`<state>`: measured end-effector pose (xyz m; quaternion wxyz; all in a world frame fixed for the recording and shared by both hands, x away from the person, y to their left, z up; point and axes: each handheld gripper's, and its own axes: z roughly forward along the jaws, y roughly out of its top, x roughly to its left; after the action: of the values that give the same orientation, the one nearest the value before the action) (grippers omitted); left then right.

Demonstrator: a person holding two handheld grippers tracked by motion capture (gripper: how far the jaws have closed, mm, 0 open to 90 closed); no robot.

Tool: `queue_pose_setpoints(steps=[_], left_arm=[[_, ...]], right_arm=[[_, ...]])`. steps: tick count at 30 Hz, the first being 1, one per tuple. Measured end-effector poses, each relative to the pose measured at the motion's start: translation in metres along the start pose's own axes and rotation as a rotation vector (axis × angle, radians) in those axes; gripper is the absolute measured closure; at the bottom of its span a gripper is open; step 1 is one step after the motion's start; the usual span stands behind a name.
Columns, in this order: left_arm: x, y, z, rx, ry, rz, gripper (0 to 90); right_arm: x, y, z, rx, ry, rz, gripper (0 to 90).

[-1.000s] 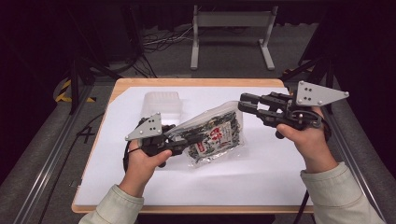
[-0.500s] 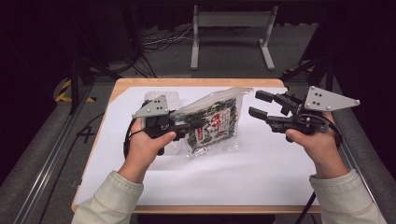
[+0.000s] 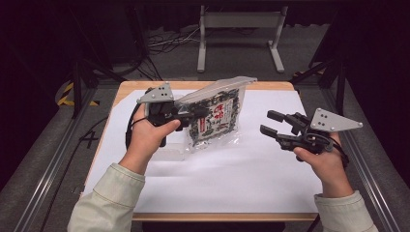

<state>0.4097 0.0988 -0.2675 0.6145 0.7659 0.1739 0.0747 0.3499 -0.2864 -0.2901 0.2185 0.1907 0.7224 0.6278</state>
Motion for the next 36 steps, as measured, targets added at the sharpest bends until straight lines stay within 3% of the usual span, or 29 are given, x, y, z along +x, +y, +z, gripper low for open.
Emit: queue_pose_setpoints(steps=[4,16,23,36], left_arm=[[0.007,0.003,0.0,0.005,0.027,-0.006,71.9],[0.026,0.005,-0.003,-0.031,0.107,-0.036,71.9],[0.034,0.006,-0.019,-0.043,0.173,-0.05,71.9],[0.051,0.008,-0.048,-0.049,0.272,-0.035,71.9]], right_arm=[[-0.005,-0.009,0.002,-0.016,-0.016,0.047,47.5],[-0.006,-0.012,0.002,0.004,-0.039,0.042,47.5],[-0.009,-0.016,0.0,0.025,-0.081,0.029,46.7],[-0.015,-0.02,0.001,0.029,-0.088,0.043,46.2]])
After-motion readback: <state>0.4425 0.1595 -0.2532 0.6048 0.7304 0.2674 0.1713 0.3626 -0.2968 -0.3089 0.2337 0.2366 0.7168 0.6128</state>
